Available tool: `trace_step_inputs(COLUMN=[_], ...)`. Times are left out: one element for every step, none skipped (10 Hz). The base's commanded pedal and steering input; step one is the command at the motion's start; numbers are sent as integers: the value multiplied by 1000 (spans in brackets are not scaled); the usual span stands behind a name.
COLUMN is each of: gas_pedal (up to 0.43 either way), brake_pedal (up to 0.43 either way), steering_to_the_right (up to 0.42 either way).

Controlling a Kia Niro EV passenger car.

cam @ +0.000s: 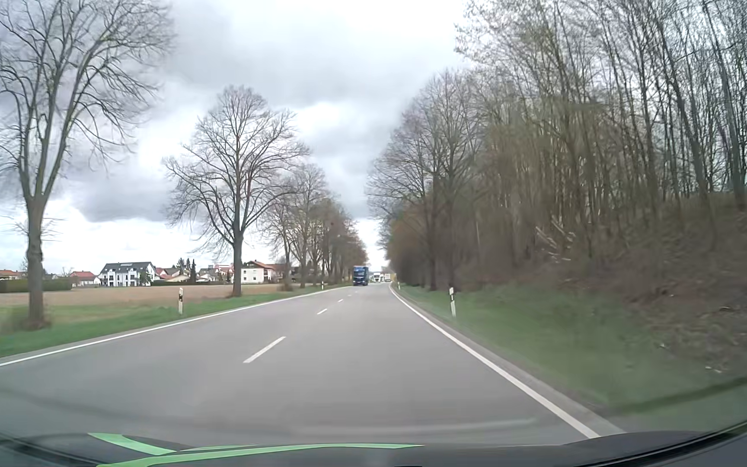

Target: Follow the waypoints while adhering to traffic rules and regulations

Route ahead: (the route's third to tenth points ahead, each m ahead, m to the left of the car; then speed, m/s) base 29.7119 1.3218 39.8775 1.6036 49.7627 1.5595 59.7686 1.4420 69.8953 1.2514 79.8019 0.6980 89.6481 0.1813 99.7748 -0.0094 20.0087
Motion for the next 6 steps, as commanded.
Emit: trace_step_inputs(gas_pedal=[169, 169, 169, 169, 169, 169], brake_pedal=[0, 0, 0, 0, 0, 0], steering_to_the_right=[2, 2, 2, 2, 2, 2])
